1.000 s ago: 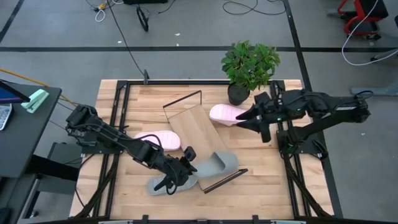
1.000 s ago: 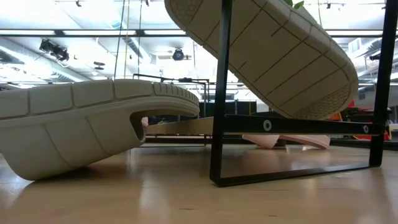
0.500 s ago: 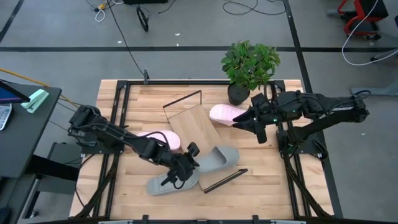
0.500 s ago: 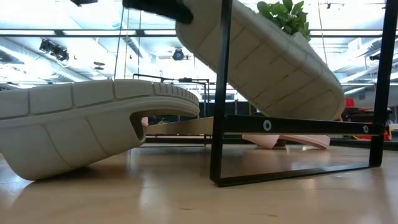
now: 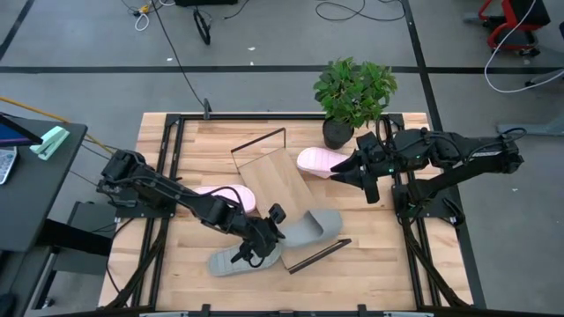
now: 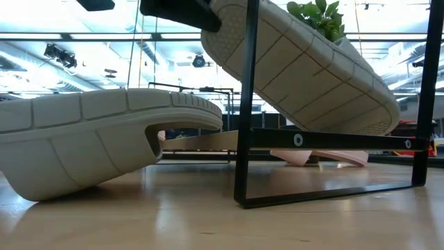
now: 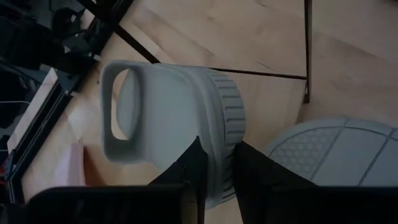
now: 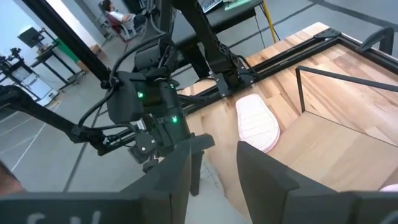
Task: Pick and place slides into the shelf
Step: Put the right gray slide on the shelf
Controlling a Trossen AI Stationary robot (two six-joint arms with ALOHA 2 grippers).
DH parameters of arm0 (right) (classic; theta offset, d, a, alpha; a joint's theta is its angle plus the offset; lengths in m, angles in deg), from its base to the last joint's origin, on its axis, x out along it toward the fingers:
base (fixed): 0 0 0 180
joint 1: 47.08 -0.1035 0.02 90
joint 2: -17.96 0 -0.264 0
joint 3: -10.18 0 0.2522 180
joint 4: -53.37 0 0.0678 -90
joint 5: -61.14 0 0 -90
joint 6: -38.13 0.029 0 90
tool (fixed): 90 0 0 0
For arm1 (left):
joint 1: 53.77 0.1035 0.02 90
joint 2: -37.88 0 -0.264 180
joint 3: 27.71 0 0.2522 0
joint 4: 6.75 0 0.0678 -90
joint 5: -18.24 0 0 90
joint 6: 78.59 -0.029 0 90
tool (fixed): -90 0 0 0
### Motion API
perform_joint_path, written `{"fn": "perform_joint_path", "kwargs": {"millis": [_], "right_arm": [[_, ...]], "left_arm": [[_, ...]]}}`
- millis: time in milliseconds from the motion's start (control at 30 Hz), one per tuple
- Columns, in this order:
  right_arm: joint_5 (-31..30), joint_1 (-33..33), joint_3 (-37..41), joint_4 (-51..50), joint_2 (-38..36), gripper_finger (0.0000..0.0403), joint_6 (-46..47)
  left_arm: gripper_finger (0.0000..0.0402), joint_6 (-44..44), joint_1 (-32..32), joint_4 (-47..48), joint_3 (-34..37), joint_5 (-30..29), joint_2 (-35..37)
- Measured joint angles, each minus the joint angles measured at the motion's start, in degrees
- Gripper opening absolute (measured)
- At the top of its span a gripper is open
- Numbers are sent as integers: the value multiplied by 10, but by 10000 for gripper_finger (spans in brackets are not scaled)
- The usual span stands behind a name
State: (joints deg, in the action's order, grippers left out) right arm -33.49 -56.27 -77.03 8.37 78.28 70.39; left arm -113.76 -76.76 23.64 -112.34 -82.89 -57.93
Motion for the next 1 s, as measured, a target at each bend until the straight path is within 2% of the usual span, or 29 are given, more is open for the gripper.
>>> {"fn": "perform_joint_path", "kwargs": {"millis": [567,1000], "right_arm": [[0,0,0,-7,0,133,-14],[0,0,0,-13,0,133,-16]], "left_arm": [[61,2,-5,-31,0,42,-56],[69,33,-10,-27,0,48,-57]]}}
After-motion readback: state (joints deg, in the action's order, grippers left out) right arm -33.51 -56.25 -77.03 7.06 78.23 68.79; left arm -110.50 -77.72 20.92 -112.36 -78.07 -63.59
